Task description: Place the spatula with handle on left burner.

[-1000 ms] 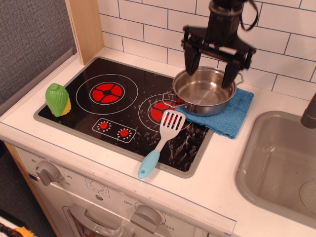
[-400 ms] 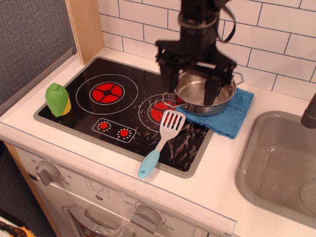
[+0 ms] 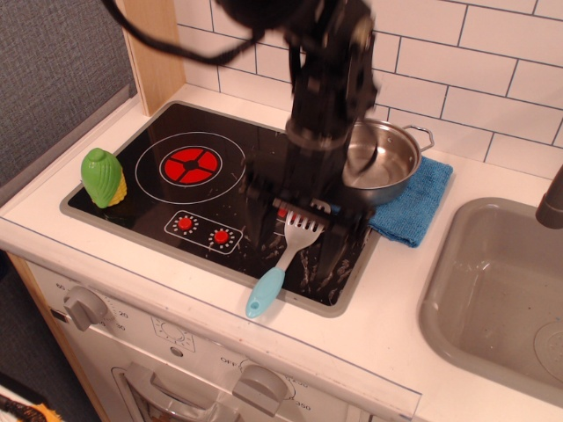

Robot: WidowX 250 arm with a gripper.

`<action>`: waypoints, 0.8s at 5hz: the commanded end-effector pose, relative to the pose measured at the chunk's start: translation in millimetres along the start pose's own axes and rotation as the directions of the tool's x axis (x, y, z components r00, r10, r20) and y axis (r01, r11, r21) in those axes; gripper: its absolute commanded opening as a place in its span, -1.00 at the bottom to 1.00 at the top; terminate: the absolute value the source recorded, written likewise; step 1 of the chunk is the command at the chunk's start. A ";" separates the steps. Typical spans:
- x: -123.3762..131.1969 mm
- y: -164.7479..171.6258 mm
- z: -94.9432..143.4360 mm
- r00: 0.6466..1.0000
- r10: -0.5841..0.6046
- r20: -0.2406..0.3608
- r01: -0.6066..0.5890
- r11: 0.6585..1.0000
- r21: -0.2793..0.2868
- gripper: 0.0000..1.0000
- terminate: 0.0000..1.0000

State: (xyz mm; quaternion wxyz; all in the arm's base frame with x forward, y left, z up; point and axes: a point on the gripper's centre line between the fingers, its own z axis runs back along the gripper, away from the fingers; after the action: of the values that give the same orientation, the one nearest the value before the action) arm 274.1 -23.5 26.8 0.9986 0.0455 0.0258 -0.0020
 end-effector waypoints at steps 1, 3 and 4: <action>-26.8 14.9 -23.3 0.998 0.013 -0.057 -0.014 1.000 -0.005 1.00 -1.00; -40.2 21.3 -31.3 0.999 0.029 -0.038 -0.032 0.995 -0.096 -1.00 -1.00; -40.0 20.9 -30.5 0.999 0.019 -0.030 -0.022 0.995 -0.099 -1.00 -1.00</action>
State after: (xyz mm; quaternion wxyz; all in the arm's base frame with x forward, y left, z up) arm 241.1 -1.7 2.5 0.9996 -0.0029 0.0269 0.0080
